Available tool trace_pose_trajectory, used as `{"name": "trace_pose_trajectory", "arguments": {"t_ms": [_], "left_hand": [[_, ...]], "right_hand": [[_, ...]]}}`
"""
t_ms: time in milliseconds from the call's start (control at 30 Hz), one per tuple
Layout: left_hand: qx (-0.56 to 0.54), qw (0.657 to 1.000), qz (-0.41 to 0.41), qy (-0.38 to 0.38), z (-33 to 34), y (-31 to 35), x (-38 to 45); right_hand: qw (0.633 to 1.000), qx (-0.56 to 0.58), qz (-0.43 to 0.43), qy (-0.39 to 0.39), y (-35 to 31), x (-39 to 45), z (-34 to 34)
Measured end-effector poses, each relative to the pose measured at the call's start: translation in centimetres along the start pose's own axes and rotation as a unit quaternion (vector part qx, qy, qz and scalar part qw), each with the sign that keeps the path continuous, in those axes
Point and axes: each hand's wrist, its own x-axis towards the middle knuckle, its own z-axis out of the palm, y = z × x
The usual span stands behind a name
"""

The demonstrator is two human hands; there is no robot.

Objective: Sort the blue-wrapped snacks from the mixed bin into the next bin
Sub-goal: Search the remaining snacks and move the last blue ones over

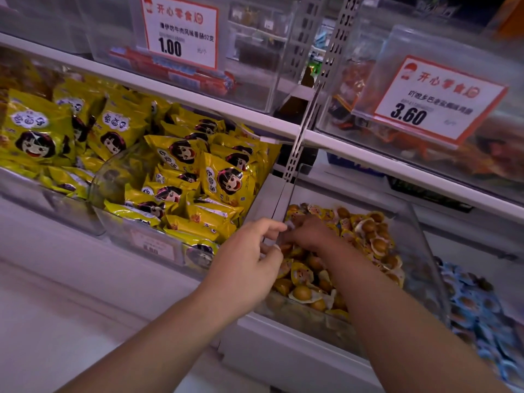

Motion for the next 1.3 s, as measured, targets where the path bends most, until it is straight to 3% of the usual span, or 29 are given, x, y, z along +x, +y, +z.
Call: {"name": "trace_pose_trajectory", "arguments": {"t_ms": [100,200,333,467,533,667,733,867,933,1100,1267,1300], "left_hand": [[-0.011,0.999,0.018,0.029,0.0,0.2,0.1],[-0.021,0.993,0.074,0.092,0.1,0.9,0.2],[-0.036,0.977,0.152,0.142,1.1,2.6,-0.2],[-0.027,0.98,0.182,0.077,3.5,3.6,-0.6],[0.009,0.988,0.152,0.015,5.1,3.3,-0.7],[0.051,0.994,0.005,-0.093,8.0,2.3,0.5],[-0.076,0.988,-0.076,-0.114,8.7,2.4,1.7],[-0.283,0.933,-0.184,-0.12,9.3,2.4,3.3],[-0.341,0.909,-0.213,-0.108,9.2,2.3,3.7],[-0.349,0.903,-0.234,-0.086,9.3,2.7,4.3],[-0.408,0.855,-0.283,-0.149,8.5,2.9,4.4],[-0.393,0.862,-0.279,-0.157,8.5,2.9,4.2]], "right_hand": [[0.978,0.203,0.034,0.015,0.2,-0.8,-1.5],[0.925,0.378,0.025,-0.037,0.9,-2.1,-3.1],[0.888,0.457,-0.031,-0.048,1.4,-4.5,-5.8],[0.888,0.452,-0.064,-0.054,3.2,-7.8,-8.0],[0.898,0.432,-0.076,-0.038,4.3,-9.3,-8.6],[0.897,0.434,-0.086,-0.011,6.0,-11.8,-7.7],[0.879,0.469,-0.083,-0.009,6.4,-12.4,-6.7],[0.834,0.547,-0.07,-0.029,7.0,-12.7,-5.5],[0.825,0.56,-0.074,-0.032,7.1,-12.8,-5.4],[0.874,0.48,-0.044,0.058,6.9,-12.6,-6.1],[0.869,0.491,-0.047,0.047,6.8,-13.2,-7.2],[0.877,0.476,-0.056,0.041,6.8,-13.3,-7.2]]}}
